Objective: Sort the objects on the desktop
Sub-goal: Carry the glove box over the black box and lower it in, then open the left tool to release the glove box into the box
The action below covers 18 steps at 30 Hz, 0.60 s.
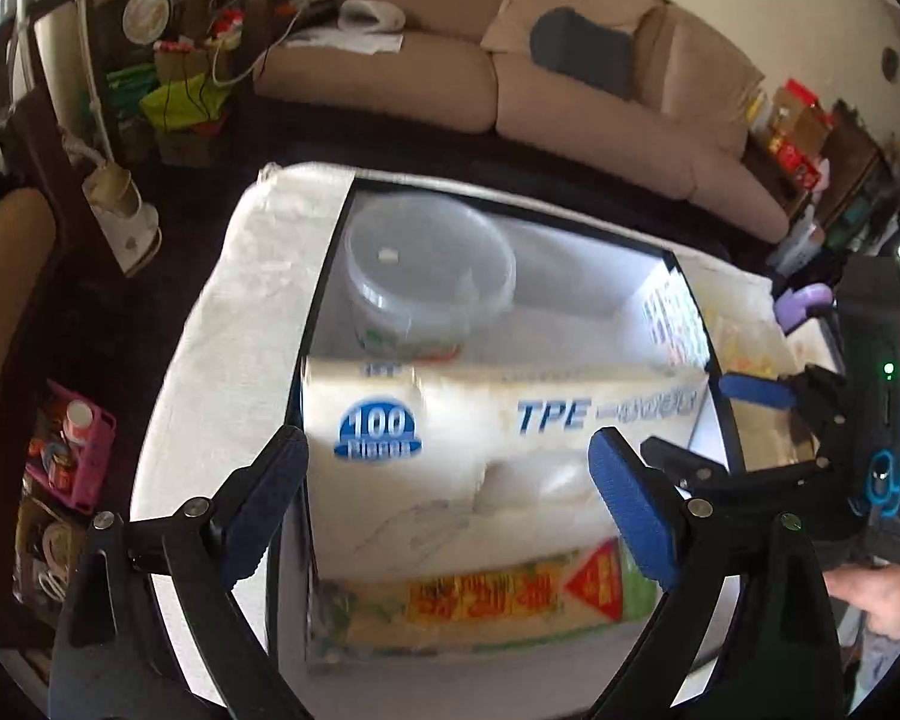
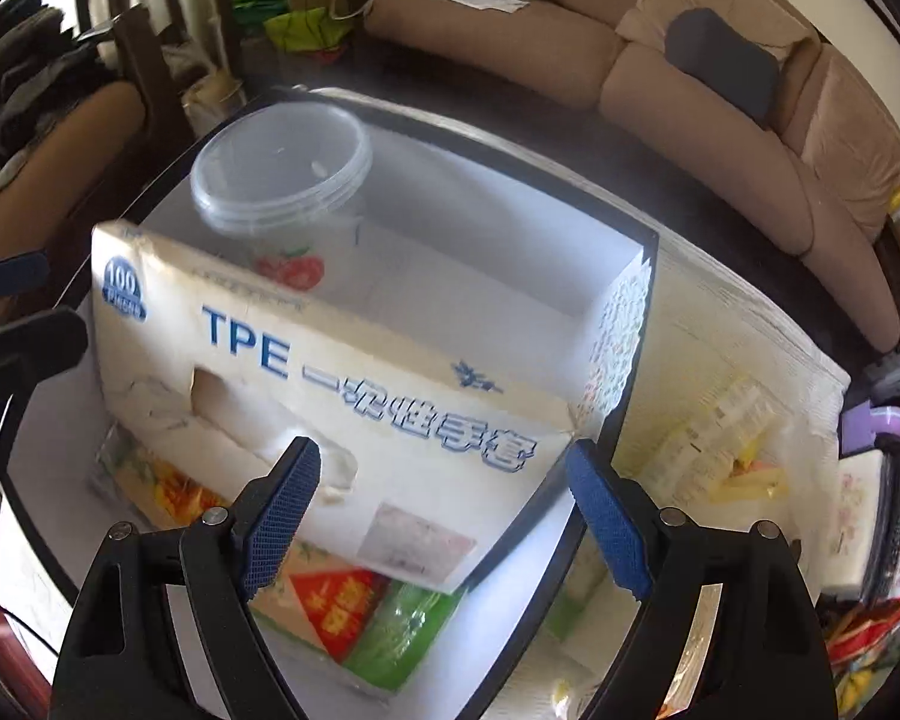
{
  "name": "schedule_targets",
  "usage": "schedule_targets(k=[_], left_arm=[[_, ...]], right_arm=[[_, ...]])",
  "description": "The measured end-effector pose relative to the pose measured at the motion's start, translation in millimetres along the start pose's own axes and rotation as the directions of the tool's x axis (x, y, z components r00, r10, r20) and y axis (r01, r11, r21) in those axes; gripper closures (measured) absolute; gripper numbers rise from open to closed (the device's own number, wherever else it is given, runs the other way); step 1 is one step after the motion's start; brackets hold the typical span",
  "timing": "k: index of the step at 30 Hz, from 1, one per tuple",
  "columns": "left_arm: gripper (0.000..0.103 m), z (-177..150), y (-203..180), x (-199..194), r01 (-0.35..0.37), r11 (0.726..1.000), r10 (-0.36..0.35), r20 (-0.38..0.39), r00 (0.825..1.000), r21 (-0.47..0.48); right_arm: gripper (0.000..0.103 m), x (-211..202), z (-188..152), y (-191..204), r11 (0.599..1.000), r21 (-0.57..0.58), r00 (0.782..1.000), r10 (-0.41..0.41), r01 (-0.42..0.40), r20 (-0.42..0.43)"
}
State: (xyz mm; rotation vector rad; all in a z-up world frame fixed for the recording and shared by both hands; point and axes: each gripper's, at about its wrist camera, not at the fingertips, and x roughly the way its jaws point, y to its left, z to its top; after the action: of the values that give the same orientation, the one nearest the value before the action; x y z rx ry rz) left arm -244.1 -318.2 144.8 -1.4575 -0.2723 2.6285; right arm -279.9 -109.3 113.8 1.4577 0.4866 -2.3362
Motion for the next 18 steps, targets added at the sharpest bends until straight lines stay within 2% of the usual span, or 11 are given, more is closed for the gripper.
schedule_targets(k=[4, 7, 12, 15, 16, 18], left_arm=[[0.009, 24, 10, 25, 0.046, 0.999, -0.047, -0.038, 0.998, -0.027], [0.009, 32, 19, 46, 0.085, 0.994, -0.091, -0.084, 0.992, -0.070], [0.009, 31, 25, 70, 0.111, 0.988, -0.123, -0.117, 0.985, -0.106], [0.008, 26, 19, 76, 0.114, 0.990, -0.125, -0.137, 0.983, -0.088], [0.008, 23, 16, 76, 0.110, 0.991, -0.120, -0.144, 0.982, -0.079], [0.008, 21, 13, 76, 0.118, 0.990, -0.129, -0.153, 0.980, -0.076]], right_arm=[[0.016, 17, 18, -1, 0.997, 0.012, 0.997, 0.078, -0.078, 0.018], [0.016, 42, 34, -3, 0.989, 0.058, 0.990, 0.141, -0.140, -0.024], [0.014, 71, 49, -2, 0.980, 0.102, 0.980, 0.182, -0.174, -0.082], [0.010, 79, 51, 4, 0.983, 0.060, 0.975, 0.182, -0.176, -0.127], [0.010, 83, 49, 7, 0.979, 0.047, 0.966, 0.201, -0.196, -0.162], [0.010, 95, 39, 17, 0.958, 0.046, 0.919, 0.284, -0.282, -0.273]])
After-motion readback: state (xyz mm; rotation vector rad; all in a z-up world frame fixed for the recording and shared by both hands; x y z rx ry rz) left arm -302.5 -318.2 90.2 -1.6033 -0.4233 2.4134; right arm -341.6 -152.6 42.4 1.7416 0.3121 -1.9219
